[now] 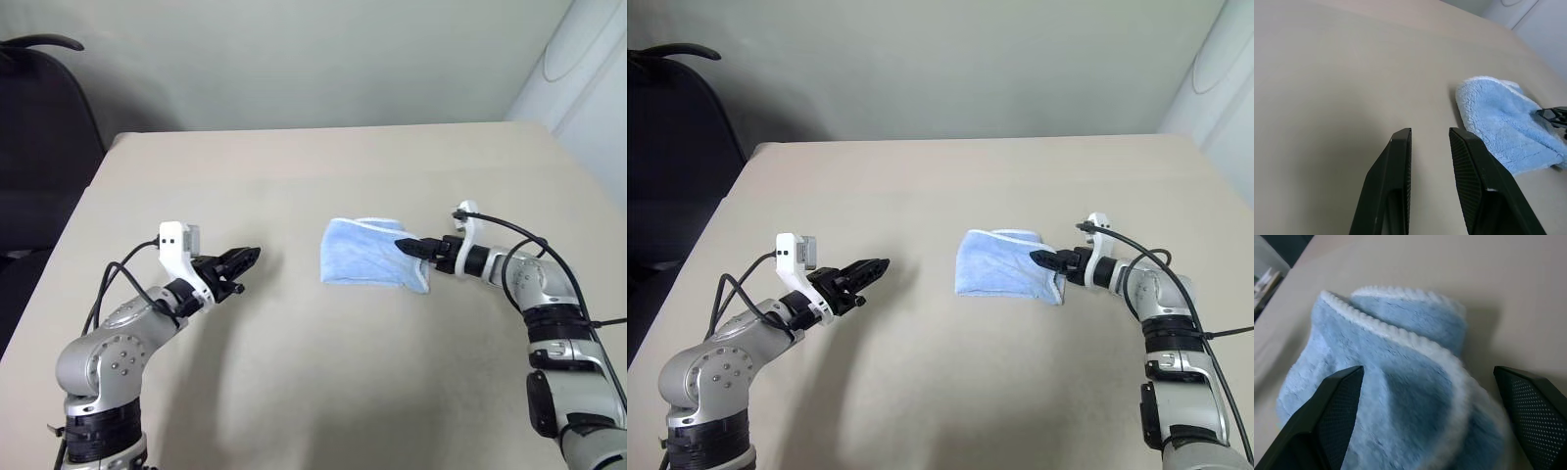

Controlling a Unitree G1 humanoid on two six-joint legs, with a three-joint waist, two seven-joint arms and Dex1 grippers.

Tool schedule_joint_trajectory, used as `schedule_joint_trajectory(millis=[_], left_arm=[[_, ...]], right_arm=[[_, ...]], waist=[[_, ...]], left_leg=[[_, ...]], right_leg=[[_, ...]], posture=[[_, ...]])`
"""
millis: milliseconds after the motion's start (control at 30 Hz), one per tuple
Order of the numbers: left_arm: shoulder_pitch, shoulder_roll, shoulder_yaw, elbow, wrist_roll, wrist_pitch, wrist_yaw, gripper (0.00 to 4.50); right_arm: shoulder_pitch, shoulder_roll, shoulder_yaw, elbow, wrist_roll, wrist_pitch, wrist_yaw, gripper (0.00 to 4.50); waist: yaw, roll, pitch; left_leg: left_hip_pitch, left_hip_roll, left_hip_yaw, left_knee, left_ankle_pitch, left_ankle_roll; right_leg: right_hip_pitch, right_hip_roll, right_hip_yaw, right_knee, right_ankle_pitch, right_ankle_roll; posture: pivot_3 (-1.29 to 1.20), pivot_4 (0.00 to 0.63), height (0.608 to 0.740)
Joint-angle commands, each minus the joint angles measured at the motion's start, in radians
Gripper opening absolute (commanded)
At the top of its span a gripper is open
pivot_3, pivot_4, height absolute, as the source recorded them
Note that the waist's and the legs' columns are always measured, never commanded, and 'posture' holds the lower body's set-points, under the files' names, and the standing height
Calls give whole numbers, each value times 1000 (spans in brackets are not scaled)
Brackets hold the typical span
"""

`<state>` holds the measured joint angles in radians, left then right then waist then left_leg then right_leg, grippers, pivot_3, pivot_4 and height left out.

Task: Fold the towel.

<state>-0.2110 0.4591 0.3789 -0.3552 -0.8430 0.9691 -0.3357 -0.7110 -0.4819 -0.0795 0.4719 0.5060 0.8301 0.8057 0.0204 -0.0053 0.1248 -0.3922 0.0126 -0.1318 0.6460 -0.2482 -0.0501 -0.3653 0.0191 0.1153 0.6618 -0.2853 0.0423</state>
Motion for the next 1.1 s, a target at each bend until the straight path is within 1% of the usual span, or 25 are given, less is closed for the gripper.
schedule_joint_trajectory(millis=[33, 267, 367, 500, 567, 600, 667, 733, 767, 833, 967, 1100], left_arm=[[-4, 6, -3, -38, -24, 5, 7, 1327], [11, -4, -18, -55, -35, 3, 22, 1327], [28, -8, -14, -68, -47, 2, 34, 1327], [48, -10, -10, -84, -64, -2, 49, 1327], [52, -10, -12, -84, -68, -5, 53, 1327], [53, -11, -14, -85, -71, -6, 56, 1327], [53, -11, -17, -84, -77, -7, 61, 1327], [51, -12, -23, -79, -80, -10, 64, 1327], [49, -14, -27, -75, -80, -11, 66, 1327], [50, -18, -32, -77, -83, -13, 70, 1327], [58, -23, -33, -84, -93, -12, 77, 1327], [57, -25, -28, -70, -101, -13, 78, 1327]], right_arm=[[-38, 41, 36, 19, -11, 3, 38, 4487], [-42, 93, 93, 28, -59, -17, 62, 4487], [-38, 101, 86, 26, -60, -12, 71, 4013], [-23, 103, 69, -12, -44, 13, 80, 2599], [-14, 108, 49, -52, -20, 40, 76, 1911], [-8, 109, 40, -74, -9, 54, 73, 1651], [5, 109, 22, -115, 9, 78, 64, 915], [23, 108, -20, -153, 37, 111, 39, 277], [37, 108, -49, -174, 53, 125, 19, 28], [61, 107, -121, -215, 91, 148, -26, 28], [62, 90, -375, -239, 197, 174, -193, 28], [68, -7, -635, -201, 260, 143, -362, 28]], waist=[[-2, 0, 0], [-8, 0, 0], [-12, 0, 0], [-11, 0, 0], [-11, 0, 0], [-12, 0, 0], [-12, 0, 0], [-11, 0, 0], [-9, 0, 0], [-6, 0, 0], [-5, 0, 0], [6, 0, 0]], left_leg=[[0, 0, 0, 0, 0, 0], [0, 0, 0, 0, 0, 0], [0, 0, 0, 0, 0, 0], [0, 0, 0, 0, 0, 0], [0, 0, -1, 0, 0, 0], [0, 0, -1, 0, 0, 0], [0, 0, 0, 0, 0, -1], [0, 0, -1, 0, 0, -1], [0, 0, -1, 0, 0, -1], [0, 0, -1, 0, 0, -1], [0, 0, -1, 0, 0, -1], [0, -1, -1, 0, 0, -1]], right_leg=[[0, 0, 0, 0, 0, 0], [0, 0, -1, 0, 0, -1], [0, 0, -1, 0, 1, -1], [0, 0, -1, 0, 0, -1], [1, 0, -1, 0, 0, -2], [0, 0, -1, 0, 0, -2], [0, 0, -1, 0, 0, -2], [1, 0, -1, 0, 0, -2], [1, 0, -1, 0, 0, -2], [1, 0, -2, 0, 0, -2], [1, 0, -1, 0, 0, -2], [1, 0, -1, 0, 0, -2]], posture=[[0, 150, 740], [0, 150, 740], [0, 150, 740], [0, 150, 740], [0, 150, 740], [0, 150, 740], [0, 150, 740], [0, 150, 740], [0, 150, 740], [0, 150, 740], [0, 150, 740], [0, 150, 740]])
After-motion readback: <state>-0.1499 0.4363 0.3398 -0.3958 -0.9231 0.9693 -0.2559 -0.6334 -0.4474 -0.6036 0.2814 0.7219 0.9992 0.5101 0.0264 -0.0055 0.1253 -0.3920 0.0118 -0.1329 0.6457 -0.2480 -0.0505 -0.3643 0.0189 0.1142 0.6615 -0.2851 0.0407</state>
